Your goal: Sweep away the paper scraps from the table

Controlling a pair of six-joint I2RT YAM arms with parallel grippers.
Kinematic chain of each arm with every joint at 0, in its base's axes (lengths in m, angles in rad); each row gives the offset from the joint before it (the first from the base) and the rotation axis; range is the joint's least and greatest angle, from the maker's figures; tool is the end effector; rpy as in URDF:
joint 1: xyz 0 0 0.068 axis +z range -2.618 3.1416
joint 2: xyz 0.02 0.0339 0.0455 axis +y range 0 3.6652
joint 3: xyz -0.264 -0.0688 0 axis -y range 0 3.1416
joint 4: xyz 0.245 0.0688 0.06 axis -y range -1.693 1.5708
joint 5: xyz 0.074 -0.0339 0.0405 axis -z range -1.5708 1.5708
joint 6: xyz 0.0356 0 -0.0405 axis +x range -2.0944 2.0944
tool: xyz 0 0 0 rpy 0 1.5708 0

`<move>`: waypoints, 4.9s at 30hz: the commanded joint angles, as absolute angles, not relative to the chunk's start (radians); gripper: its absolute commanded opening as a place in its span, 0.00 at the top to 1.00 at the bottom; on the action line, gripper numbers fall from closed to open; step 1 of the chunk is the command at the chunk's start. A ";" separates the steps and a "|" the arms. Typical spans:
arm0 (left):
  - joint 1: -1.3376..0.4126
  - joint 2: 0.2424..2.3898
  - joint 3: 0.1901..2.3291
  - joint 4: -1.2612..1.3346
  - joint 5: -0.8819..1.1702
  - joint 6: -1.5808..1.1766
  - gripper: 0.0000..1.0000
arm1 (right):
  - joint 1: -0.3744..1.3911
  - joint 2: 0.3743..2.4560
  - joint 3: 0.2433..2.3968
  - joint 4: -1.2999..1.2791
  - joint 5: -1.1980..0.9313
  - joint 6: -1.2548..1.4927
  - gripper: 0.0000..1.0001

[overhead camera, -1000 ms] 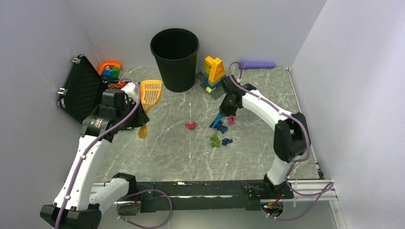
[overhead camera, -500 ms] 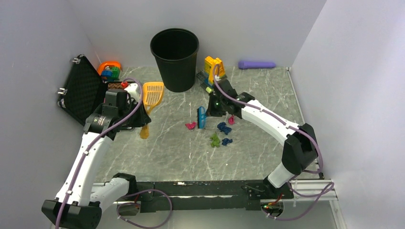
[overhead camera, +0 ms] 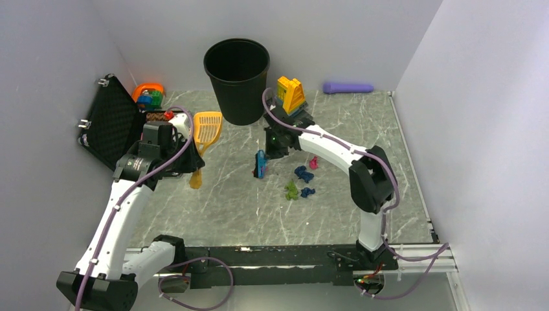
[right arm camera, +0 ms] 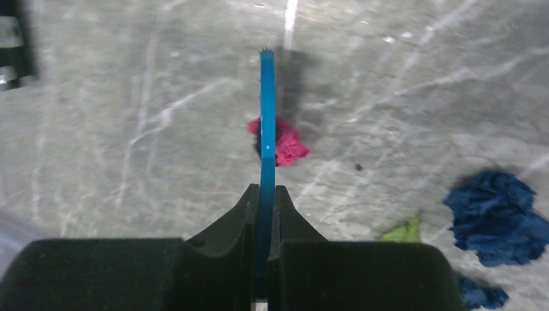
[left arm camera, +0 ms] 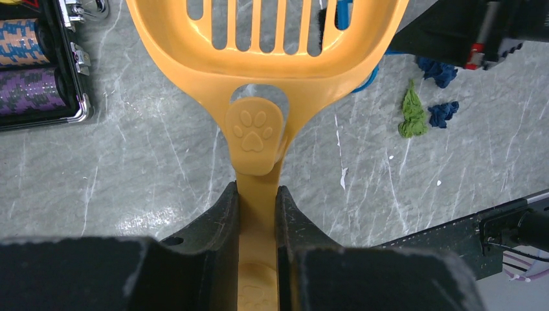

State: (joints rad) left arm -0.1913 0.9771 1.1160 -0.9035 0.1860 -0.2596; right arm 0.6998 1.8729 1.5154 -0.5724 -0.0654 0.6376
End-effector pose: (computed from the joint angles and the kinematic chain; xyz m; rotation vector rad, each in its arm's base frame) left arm 0.1807 -0.0417 0.3502 0.0132 2.3611 -0.4394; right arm 0.3156 0.2688 0.2482 -0.1096 2.6106 0.6047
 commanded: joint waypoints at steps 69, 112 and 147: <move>-1.129 1.569 1.212 -1.206 -0.126 -0.243 1.00 | 0.587 1.709 1.306 -0.894 0.323 0.329 1.00; -1.116 1.774 1.399 -1.208 -0.083 -0.232 1.00 | 0.556 1.749 1.340 -0.747 0.197 -0.033 1.00; -1.020 1.792 1.381 -1.078 -0.082 -0.171 1.00 | 0.716 1.457 1.166 -0.647 -0.469 0.152 1.00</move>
State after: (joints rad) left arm -1.0351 1.8122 1.3941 -1.2064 -0.0505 -0.1875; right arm 0.6739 1.5013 1.1561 -0.6868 -0.1917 0.0872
